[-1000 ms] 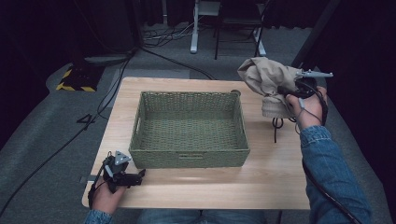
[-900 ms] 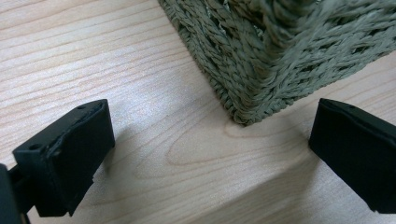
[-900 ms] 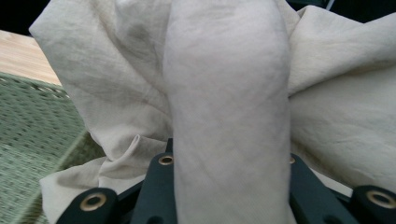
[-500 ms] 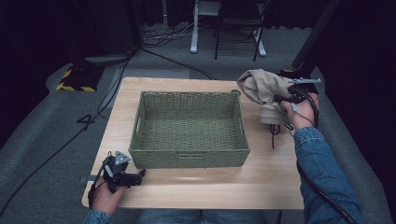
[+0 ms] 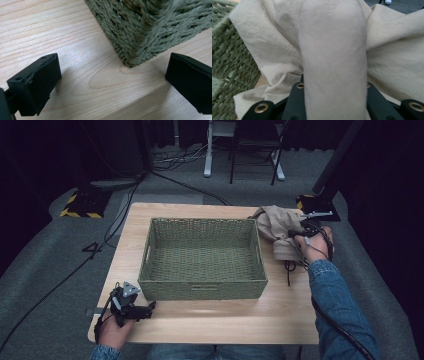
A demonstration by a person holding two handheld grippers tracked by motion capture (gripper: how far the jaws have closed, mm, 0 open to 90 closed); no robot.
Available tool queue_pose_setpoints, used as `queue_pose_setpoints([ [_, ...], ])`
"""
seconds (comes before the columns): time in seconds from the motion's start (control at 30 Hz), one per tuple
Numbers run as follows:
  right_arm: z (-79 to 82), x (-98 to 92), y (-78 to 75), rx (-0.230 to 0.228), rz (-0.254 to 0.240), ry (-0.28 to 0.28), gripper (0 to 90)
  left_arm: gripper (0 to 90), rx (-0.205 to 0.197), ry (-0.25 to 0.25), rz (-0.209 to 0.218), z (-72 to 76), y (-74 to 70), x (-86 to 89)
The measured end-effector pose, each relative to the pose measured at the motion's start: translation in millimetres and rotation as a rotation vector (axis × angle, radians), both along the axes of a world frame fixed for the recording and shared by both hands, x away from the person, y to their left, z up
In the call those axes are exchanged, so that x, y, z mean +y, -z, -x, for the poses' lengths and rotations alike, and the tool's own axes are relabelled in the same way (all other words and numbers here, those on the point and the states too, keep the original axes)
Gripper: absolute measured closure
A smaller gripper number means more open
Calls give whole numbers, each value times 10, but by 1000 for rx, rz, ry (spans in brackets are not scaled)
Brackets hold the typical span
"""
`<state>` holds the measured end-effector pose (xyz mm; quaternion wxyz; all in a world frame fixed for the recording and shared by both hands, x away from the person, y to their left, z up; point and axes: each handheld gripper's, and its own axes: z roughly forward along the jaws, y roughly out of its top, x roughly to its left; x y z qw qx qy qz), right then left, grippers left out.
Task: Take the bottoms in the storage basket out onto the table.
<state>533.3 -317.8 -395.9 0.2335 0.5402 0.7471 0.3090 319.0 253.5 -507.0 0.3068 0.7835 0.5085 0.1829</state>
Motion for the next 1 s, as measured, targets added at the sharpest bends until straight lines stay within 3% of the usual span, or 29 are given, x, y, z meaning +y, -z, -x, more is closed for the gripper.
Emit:
queue_pose_setpoints([
  [0.4,-21,28,219,60,27,5,741,4,0,0,0,0,0,0],
  [0.7,-36,28,348,64,21,-3,673,4,0,0,0,0,0,0],
  [0.77,-40,26,373,59,23,-5,595,4,0,0,0,0,0,0],
  [0.87,-63,5,425,53,11,-1,348,4,0,0,0,0,0,0],
  [0.9,-68,-8,436,60,-1,21,284,4,0,0,0,0,0,0],
  [0.93,-56,-1,440,98,-15,93,208,4,0,0,0,0,0,0],
  [0.97,-49,2,452,101,-6,118,160,4,0,0,0,0,0,0],
  [1.0,-53,3,457,90,-2,103,173,4,0,0,0,0,0,0],
])
